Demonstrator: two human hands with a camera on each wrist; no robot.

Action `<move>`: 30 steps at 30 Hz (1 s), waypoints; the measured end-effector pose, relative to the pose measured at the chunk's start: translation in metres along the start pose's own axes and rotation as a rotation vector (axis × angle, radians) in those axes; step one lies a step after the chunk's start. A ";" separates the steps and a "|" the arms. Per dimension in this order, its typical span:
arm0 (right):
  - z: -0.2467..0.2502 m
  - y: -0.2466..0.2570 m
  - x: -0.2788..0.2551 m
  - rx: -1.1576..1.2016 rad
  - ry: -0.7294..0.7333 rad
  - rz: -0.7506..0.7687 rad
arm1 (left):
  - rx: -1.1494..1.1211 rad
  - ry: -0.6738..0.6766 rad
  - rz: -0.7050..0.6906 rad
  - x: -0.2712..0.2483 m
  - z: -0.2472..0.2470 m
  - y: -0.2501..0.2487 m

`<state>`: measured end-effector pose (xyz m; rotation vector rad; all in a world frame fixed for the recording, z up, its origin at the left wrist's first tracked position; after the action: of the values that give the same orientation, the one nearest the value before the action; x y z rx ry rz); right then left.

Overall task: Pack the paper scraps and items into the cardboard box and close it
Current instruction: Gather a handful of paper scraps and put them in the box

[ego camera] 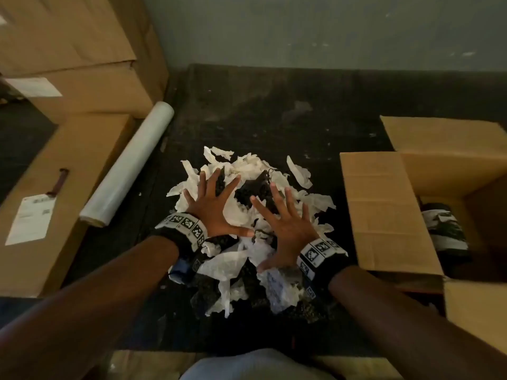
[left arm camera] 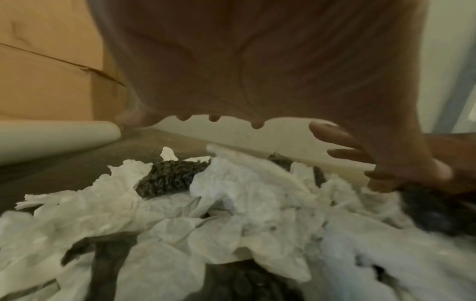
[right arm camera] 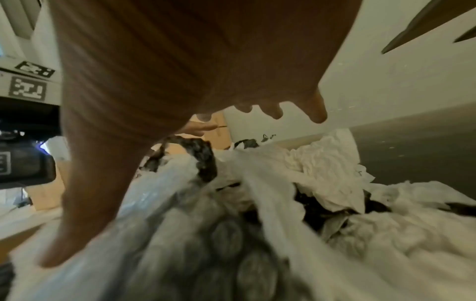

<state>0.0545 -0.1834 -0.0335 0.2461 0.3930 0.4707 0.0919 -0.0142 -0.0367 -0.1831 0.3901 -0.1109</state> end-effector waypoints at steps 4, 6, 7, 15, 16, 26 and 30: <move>-0.010 -0.009 0.041 -0.075 0.118 0.019 | 0.028 0.170 0.025 0.033 -0.028 0.011; -0.017 -0.014 0.062 -0.092 0.141 0.036 | 0.039 0.235 0.028 0.044 -0.048 0.014; -0.020 -0.017 0.072 -0.095 0.152 0.040 | 0.038 0.274 0.035 0.047 -0.057 0.016; -0.059 -0.044 0.117 -0.097 0.271 -0.005 | -0.039 0.247 0.024 0.057 -0.093 0.028; -0.063 -0.047 0.119 -0.089 0.269 -0.016 | -0.059 0.237 0.027 0.057 -0.096 0.030; -0.078 -0.062 0.110 0.009 0.136 -0.055 | -0.044 0.049 0.041 0.055 -0.108 0.035; -0.080 -0.065 0.108 0.051 0.083 -0.106 | -0.109 -0.002 0.006 0.055 -0.110 0.033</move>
<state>0.1347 -0.1761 -0.1594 0.2537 0.4974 0.3676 0.1020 -0.0067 -0.1637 -0.2893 0.3944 -0.0839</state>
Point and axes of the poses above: each hand's wrist, its own x-axis towards the middle knuckle, its own z-axis out of the back of the hand, y = z × x, the point moved 10 cm from there along x, towards the middle knuckle, and after that the axes turned 4 degrees about x, right-handed, at the moved point
